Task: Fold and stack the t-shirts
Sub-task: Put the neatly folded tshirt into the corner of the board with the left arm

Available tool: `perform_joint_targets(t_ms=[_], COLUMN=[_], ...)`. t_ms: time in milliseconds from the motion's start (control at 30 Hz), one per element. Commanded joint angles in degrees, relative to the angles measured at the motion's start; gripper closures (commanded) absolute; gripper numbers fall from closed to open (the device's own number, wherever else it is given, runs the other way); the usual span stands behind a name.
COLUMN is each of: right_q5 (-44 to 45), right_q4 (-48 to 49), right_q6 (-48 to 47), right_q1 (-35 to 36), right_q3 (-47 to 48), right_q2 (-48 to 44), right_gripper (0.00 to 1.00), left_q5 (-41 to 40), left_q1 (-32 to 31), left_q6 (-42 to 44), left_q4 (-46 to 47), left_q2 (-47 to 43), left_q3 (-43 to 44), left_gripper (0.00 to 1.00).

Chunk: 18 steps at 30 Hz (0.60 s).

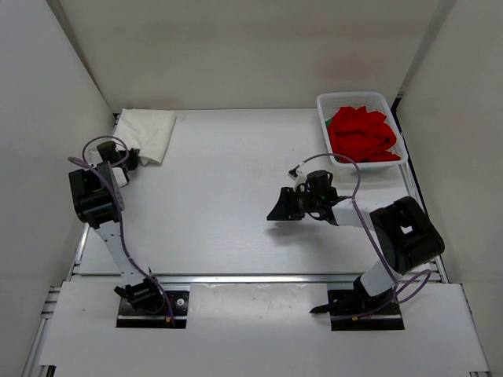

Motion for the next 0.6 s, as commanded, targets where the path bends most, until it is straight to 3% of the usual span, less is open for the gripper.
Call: perform_joint_targets(t_ms=[0, 67, 133, 300, 333, 367, 400, 433, 467, 500, 567], right_q5=[1.4, 2.7, 2.7, 3.5, 4.3, 5.8, 7.2, 8.2, 9.2, 11.2, 16.4], right_q4=[-0.7, -1.5, -2.2, -5.2, -5.7, -5.5, -6.3, -6.5, -6.7, -6.8, -7.6], right_q6=[-0.1, -0.6, -0.8, -2.1, -1.6, -1.7, -1.9, -2.2, -1.9, -2.0, -1.9], right_q1=[-1.2, -1.4, -1.9, -2.3, -2.0, -2.2, -2.3, -3.1, -3.4, -4.1, -5.9], right_q3=[1.5, 2.1, 2.0, 3.4, 3.4, 3.7, 4.1, 5.0, 6.2, 7.8, 10.4], right_q2=[-1.7, -2.9, -3.4, -7.2, -8.7, -9.9, -10.4, -11.1, -11.4, -11.3, -10.8], right_gripper=[0.54, 0.51, 0.45, 0.26, 0.25, 0.24, 0.25, 0.37, 0.49, 0.73, 0.99], left_q5=[-1.7, -1.6, -1.2, -1.4, -1.7, -1.8, -2.2, -1.5, -1.6, -1.2, -2.2], left_q1=[1.3, 2.2, 2.8, 2.7, 2.6, 2.2, 2.1, 1.8, 1.6, 0.0, -2.0], left_q6=[-0.7, 0.5, 1.6, 5.9, 7.2, 8.3, 9.1, 10.4, 11.3, 12.1, 14.8], left_q4=[-2.4, -2.0, -2.3, -7.4, -8.6, -9.1, -9.5, -10.3, -10.6, -11.2, -13.5], left_q2=[-2.1, -2.8, -4.3, -9.7, -11.8, -13.0, -14.9, -17.1, -18.1, -20.2, -24.2], left_q3=[1.2, -0.3, -1.1, -3.4, -4.7, -6.6, -7.3, -9.1, -10.8, -11.6, -14.0], left_gripper=[0.89, 0.77, 0.56, 0.36, 0.28, 0.27, 0.27, 0.34, 0.54, 0.64, 0.91])
